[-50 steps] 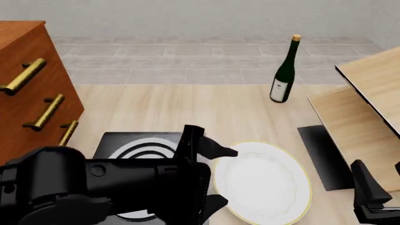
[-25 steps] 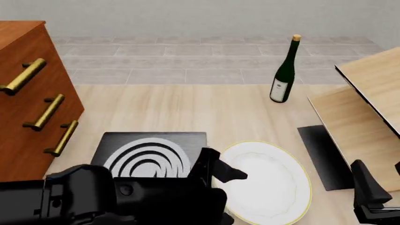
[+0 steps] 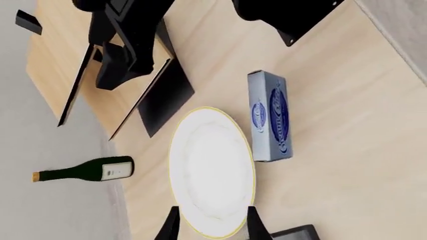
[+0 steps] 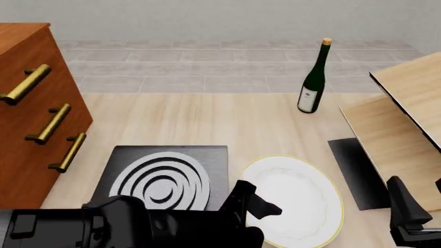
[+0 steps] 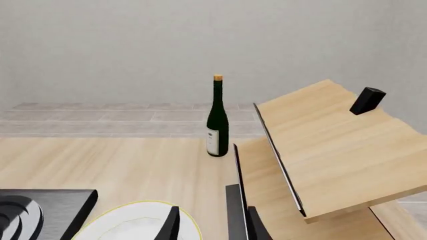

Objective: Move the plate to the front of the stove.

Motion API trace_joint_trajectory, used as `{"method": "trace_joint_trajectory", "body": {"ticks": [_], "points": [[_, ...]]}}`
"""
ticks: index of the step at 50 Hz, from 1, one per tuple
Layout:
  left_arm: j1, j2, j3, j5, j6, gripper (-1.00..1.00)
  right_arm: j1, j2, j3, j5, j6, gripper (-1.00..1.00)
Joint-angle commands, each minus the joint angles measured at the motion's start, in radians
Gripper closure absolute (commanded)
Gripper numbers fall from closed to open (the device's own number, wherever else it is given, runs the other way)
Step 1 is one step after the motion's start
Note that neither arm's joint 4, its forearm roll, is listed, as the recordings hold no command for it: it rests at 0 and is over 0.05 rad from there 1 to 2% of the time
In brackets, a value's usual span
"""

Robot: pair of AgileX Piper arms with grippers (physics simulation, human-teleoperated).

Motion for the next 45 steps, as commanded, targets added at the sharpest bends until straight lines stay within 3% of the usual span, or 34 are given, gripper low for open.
{"method": "trace_joint_trajectory", "body": {"ticks": [1,45], "points": [[-0.016,0.048,0.002,-0.029,-0.004,-1.0,0.0,0.0,0.0,0.0,0.0,-1.0],[0.016,0.187,0.003,-0.101,0.009,-1.0,0.0,0.0,0.0,0.0,0.0,-1.0]]}}
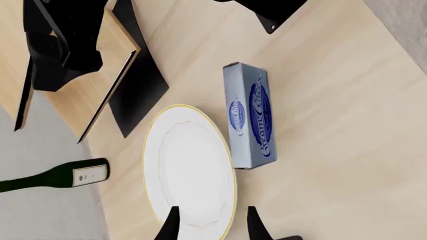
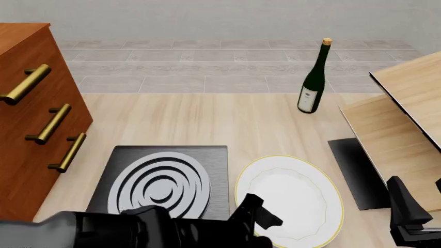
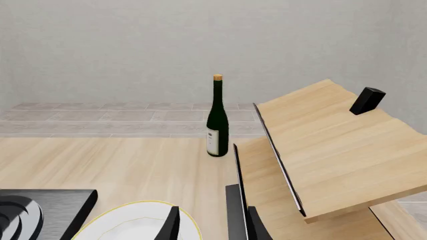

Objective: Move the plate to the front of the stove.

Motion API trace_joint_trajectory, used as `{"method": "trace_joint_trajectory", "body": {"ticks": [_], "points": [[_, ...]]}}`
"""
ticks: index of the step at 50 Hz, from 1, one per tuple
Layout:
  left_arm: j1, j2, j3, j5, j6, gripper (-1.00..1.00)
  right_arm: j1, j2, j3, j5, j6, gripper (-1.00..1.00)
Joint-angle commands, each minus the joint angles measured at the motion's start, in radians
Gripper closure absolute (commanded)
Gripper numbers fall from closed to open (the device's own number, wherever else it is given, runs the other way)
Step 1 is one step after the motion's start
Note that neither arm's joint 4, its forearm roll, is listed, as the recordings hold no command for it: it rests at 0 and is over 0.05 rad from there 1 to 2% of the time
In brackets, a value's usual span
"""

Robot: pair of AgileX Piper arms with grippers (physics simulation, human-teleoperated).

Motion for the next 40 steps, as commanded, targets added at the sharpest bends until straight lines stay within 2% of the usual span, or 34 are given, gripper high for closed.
{"method": "trace_joint_trajectory", "body": {"ticks": [1,40], "points": [[0.008,0.039,-0.01,-0.016,-0.001,-1.0,0.0,0.0,0.0,0.0,0.0,-1.0],[0.021,0.147,-0.04,-0.074,0.001,-1.0,-0.003,0.0,0.0,0.0,0.002,-1.0]]}}
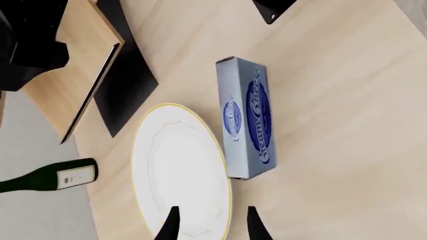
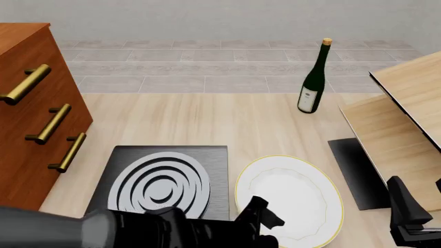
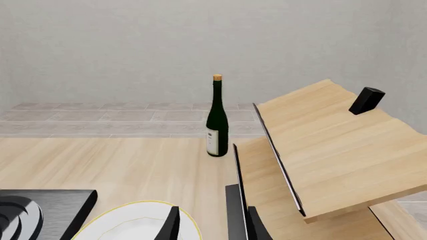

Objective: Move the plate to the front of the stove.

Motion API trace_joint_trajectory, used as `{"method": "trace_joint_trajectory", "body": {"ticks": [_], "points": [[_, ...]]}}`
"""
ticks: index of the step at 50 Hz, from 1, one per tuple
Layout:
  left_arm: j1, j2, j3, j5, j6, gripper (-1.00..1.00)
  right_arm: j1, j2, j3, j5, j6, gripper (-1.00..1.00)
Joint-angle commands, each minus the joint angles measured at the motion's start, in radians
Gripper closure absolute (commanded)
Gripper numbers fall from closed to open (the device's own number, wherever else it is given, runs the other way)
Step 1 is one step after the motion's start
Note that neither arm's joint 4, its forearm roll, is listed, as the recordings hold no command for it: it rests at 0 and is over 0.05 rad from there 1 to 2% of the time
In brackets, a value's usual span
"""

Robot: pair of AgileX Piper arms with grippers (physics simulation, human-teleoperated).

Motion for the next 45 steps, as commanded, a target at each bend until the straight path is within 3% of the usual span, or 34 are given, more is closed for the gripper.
{"method": "trace_joint_trajectory", "body": {"ticks": [1,17,29,45], "points": [[0.003,0.033,-0.016,-0.011,-0.006,-1.0,-0.001,0.0,0.0,0.0,0.001,-1.0],[0.005,0.082,-0.046,-0.007,-0.027,-1.0,-0.001,0.0,0.0,0.0,0.001,-1.0],[0.055,0.085,-0.006,-0.053,0.01,-1.0,-0.001,0.0,0.0,0.0,0.0,-1.0],[0.044,0.132,-0.055,-0.046,-0.011,-1.0,-0.002,0.0,0.0,0.0,0.001,-1.0]]}}
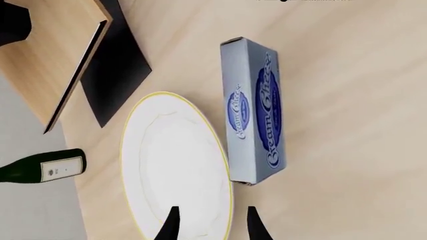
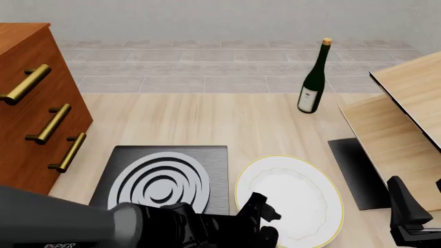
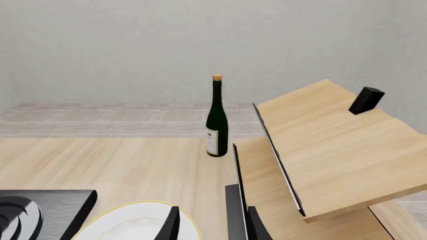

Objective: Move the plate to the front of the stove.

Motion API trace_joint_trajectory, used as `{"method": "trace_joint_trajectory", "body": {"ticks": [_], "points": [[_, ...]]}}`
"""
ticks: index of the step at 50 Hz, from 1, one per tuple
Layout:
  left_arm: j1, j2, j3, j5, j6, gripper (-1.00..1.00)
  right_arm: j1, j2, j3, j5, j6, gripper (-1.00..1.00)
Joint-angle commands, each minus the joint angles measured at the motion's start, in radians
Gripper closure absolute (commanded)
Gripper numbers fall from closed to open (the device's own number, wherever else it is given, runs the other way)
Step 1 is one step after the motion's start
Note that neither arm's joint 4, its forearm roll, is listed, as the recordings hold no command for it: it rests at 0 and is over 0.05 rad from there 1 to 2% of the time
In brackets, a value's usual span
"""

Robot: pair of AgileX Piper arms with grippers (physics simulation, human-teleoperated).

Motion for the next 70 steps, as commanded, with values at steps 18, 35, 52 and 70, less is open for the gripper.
{"method": "trace_joint_trajectory", "body": {"ticks": [18,35,52,70], "points": [[0.023,0.07,-0.018,-0.04,0.007,-1.0,-0.001,0.0,0.0,0.0,0.0,-1.0],[0.027,0.1,-0.035,-0.049,0.008,-1.0,-0.001,0.0,0.0,0.0,0.0,-1.0],[0.033,0.115,-0.043,-0.054,0.01,-1.0,-0.001,0.0,0.0,0.0,0.0,-1.0],[0.047,0.12,-0.045,-0.061,0.011,-1.0,-0.001,0.0,0.0,0.0,0.0,-1.0]]}}
